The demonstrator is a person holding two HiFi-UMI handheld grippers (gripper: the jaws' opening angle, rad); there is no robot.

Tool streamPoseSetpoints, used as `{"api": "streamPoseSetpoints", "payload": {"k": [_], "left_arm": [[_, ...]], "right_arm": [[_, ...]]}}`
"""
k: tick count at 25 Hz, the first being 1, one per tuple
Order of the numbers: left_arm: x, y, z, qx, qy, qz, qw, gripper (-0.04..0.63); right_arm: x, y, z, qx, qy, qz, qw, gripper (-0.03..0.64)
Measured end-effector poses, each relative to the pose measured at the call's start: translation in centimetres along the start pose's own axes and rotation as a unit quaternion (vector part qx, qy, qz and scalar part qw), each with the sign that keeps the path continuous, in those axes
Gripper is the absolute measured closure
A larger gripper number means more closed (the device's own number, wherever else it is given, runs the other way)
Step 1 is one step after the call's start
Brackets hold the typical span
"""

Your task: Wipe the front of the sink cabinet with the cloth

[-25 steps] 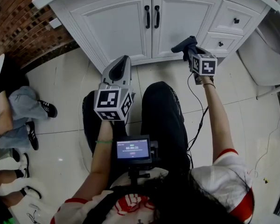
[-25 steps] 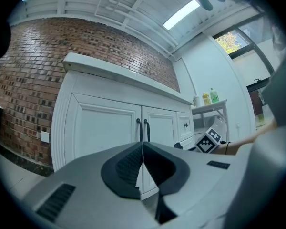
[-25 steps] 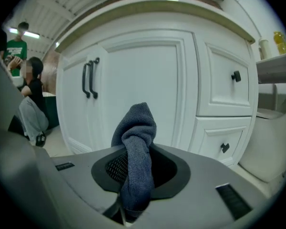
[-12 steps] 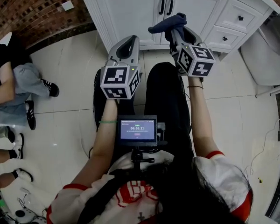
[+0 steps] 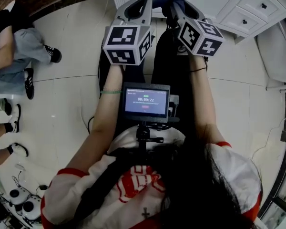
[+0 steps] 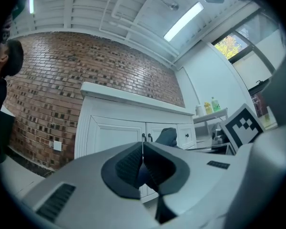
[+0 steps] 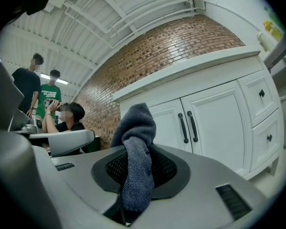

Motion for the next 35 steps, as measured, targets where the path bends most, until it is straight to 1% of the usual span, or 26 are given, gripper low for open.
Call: {"api": "streamPoseSetpoints", "payload": {"k": [5, 9, 13, 18, 35], "left_arm": [[0.0, -0.1, -0.5, 0.002, 0.003, -0.001, 1.0000, 0.565], [0.0, 0.0, -1.0, 0.000, 0.009, 0.000, 1.0000, 0.565], [0.0, -0.2, -1.9, -0.005, 0.020, 0.001, 0.9998, 0.565], [0.2, -0.7, -2.6, -0.007, 0.029, -0.003, 0.9995, 0.565], [0.0, -0.2, -3.1, -0.012, 0.033, 0.006, 0.9994, 0.565]], "right_arm": [[0.2, 0.0, -2.1, -0.007, 0.017, -0.009, 1.000, 0.509], [-0.1, -0.4, -2.8, 0.000, 0.019, -0.016, 1.000, 0.511], [-0.2, -0.6, -3.1, 0.010, 0.018, -0.022, 1.000, 0.511], [-0.5, -0.7, -3.1, 0.029, 0.008, -0.016, 0.999, 0.512], [-0.6, -0.1, -3.1, 0.008, 0.003, -0.019, 1.000, 0.512]]}}
Point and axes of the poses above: the fingertips, and each gripper's own axes: x forward along the fingers, y to its left, z out of its top, the point moved 1 cm from there along -x, backward along the fingers, and after that the axes turned 8 degrees about y, right-handed, at the moved point
